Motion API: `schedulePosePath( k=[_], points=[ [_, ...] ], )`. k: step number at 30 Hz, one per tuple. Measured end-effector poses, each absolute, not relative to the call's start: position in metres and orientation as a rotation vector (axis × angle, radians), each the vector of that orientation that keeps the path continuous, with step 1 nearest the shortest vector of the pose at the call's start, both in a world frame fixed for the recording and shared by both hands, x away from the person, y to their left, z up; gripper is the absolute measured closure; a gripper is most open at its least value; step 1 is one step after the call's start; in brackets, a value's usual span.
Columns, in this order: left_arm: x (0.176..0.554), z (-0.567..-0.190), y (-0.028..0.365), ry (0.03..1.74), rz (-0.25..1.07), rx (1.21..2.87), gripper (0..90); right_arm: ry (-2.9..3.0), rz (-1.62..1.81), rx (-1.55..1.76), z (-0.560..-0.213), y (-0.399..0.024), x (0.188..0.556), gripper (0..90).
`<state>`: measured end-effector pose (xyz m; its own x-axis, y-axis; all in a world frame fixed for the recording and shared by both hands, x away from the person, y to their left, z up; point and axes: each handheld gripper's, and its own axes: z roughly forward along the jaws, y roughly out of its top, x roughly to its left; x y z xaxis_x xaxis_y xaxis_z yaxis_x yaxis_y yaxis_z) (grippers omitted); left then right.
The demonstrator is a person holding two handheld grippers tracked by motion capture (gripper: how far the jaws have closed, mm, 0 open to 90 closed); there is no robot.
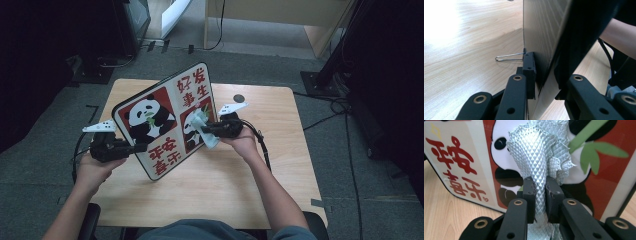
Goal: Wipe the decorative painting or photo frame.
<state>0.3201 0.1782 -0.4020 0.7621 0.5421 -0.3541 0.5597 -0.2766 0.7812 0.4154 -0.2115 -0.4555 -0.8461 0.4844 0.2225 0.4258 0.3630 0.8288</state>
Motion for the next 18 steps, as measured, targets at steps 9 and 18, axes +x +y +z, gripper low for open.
schedulePosePath(
  k=[9,18],
  points=[
    [0.321,-0.402,0.179,0.82,-0.015,1.937,76.8,2.577,1.478,0.9,-0.477,-0.214,0.408,81.2],
    [0.321,-0.401,0.18,0.81,-0.017,1.913,74.8,2.598,1.447,0.92,-0.49,-0.215,0.403,81.2]
  ],
)
